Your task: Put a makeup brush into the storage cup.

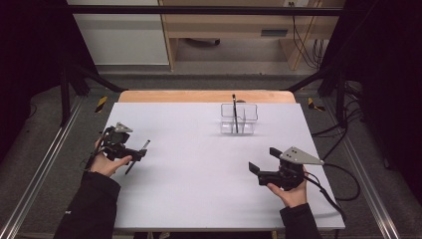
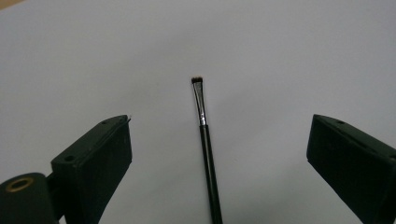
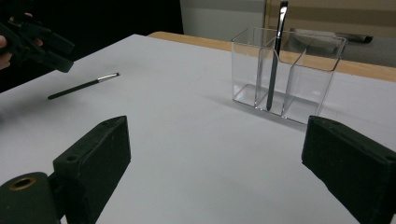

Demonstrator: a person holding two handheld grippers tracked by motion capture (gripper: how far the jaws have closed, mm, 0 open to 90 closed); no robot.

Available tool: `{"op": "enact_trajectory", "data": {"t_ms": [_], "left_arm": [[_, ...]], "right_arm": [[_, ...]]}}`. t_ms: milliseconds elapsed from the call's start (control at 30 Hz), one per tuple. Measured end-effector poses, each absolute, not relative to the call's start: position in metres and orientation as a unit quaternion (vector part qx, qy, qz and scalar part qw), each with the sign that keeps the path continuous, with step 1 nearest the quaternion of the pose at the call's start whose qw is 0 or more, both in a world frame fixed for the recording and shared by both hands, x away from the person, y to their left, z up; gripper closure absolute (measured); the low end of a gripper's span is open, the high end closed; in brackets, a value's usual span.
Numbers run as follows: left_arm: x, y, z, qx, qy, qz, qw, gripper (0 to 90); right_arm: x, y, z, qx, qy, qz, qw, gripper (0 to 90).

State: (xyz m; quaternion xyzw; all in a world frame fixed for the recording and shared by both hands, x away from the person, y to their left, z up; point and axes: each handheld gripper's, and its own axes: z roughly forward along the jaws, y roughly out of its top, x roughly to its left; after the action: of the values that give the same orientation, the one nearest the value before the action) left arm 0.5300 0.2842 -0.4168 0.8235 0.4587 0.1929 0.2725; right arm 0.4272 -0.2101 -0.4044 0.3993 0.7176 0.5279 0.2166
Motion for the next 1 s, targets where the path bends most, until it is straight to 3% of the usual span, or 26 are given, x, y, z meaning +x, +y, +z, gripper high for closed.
{"op": "enact_trajectory", "data": {"t_ms": [600,1000], "left_arm": [[0.542,0.283,-0.434,0.835,0.47,0.171,0.23,19.1],[0.546,0.28,-0.443,0.845,0.469,0.154,0.207,42.8]], "right_arm": [[0.428,-0.208,-0.405,0.398,0.72,0.528,0.212,8.7],[0.428,-0.207,-0.405,0.397,0.722,0.527,0.209,8.8]]}}
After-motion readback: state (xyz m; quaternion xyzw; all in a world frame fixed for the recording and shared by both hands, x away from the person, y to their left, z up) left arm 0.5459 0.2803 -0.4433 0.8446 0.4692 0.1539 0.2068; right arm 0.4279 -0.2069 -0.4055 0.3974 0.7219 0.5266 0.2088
